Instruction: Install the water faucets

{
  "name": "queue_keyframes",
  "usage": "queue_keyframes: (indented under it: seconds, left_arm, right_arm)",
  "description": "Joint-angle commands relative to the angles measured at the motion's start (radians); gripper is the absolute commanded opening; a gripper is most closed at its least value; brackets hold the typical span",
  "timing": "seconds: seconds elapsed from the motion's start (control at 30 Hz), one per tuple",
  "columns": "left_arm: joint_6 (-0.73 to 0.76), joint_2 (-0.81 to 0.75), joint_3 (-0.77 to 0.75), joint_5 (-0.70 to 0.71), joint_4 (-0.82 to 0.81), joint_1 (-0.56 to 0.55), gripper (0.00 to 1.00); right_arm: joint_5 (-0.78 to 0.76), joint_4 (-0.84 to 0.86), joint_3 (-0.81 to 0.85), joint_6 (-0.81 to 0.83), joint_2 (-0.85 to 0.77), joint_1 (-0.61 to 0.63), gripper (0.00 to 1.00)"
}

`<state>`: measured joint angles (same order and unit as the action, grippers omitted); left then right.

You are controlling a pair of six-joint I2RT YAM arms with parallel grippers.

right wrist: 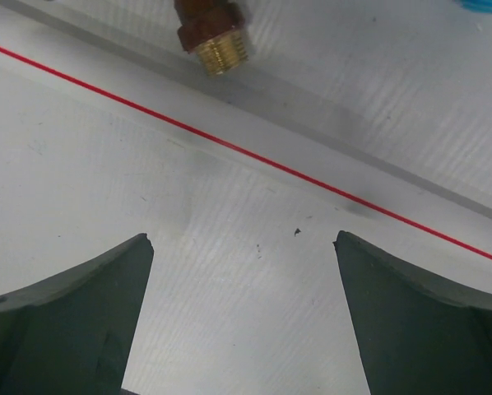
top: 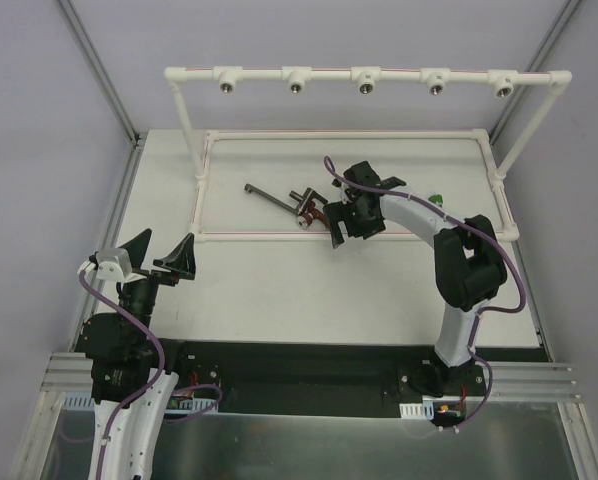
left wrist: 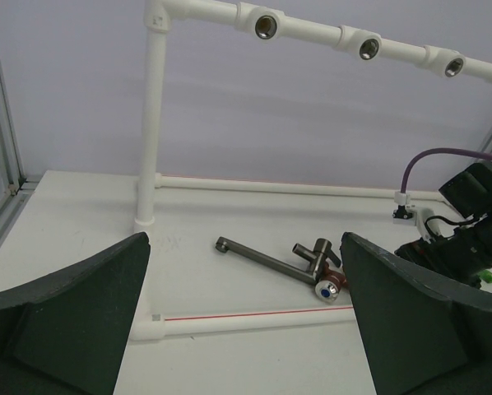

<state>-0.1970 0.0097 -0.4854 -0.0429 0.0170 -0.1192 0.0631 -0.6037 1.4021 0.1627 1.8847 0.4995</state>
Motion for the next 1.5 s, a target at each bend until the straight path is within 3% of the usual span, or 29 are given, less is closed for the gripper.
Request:
queue_keyframes:
  seconds: [0.0,0.23,0.6,0.97,1.17,1.47]
  left_arm:
    - [0.01,-0.174,-0.025,0.005,-0.022,-0.01,0.99]
    - [0.011,-0.172,-0.024,0.006,-0.022,-0.01,0.99]
    - [0.013,-0.171,-0.022,0.005,-0.023,-0.01,0.99]
    - [0.014,-0.169,-0.021,0.005,-0.022,-0.01,0.99]
    - [0.013,-0.168,-0.021,0.003,-0.022,-0.01,0.99]
    - [0.014,-0.166,-0.021,0.001,-0.022,-0.01,0.99]
  right_arm:
    - [0.121,0.05,-0.009,0.081,-0.003,-0.003,0.96]
    - [0.162,0.091,-0.038,0.127,0.007,-0.003,0.96]
    - [0.038,0.136,-0.025,0.179,-0.041,-0.018,0.96]
    - [0.084,0.147,-0.011,0.202,0.036,-0.029,0.96]
    - [0.193,0.134,-0.021,0.205,0.053,-0.022,0.96]
    - [0.201,0.143,-0.092,0.129,-0.015,0.102,0.96]
